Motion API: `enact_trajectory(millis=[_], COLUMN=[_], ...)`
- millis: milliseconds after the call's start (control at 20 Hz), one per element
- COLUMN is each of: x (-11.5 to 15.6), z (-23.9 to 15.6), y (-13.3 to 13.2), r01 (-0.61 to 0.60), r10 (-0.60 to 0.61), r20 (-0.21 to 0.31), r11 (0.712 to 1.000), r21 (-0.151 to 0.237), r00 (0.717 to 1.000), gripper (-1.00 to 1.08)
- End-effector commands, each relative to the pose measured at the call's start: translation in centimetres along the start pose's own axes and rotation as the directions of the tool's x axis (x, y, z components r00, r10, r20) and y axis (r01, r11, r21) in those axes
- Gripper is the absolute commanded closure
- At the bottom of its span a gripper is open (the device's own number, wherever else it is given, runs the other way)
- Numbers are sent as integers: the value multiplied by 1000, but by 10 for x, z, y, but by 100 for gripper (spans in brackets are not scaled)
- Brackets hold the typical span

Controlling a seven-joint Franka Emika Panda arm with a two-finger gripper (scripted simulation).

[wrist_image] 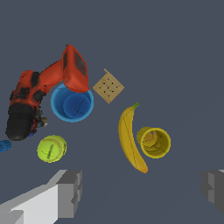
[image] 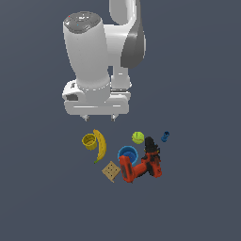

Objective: Pick up a designated object from a clutter of objects.

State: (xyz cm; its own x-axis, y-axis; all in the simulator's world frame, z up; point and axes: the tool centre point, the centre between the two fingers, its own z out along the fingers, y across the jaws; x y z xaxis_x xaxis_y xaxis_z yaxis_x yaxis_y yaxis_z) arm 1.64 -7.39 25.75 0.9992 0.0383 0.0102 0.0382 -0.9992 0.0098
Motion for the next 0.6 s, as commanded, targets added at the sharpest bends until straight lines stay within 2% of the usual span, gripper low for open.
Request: enact_trajectory(millis=[0, 300, 550], x=[1, -5, -14], z=[26, 93, 131], y=[13, 45, 65], r01=[19, 67, 93], r10=[-19, -67, -93], r20=[2, 4, 6], r11=[1000, 998, 996], r21=[6, 13, 13], r00=[1000, 998, 996], gripper=[-92, -92, -92])
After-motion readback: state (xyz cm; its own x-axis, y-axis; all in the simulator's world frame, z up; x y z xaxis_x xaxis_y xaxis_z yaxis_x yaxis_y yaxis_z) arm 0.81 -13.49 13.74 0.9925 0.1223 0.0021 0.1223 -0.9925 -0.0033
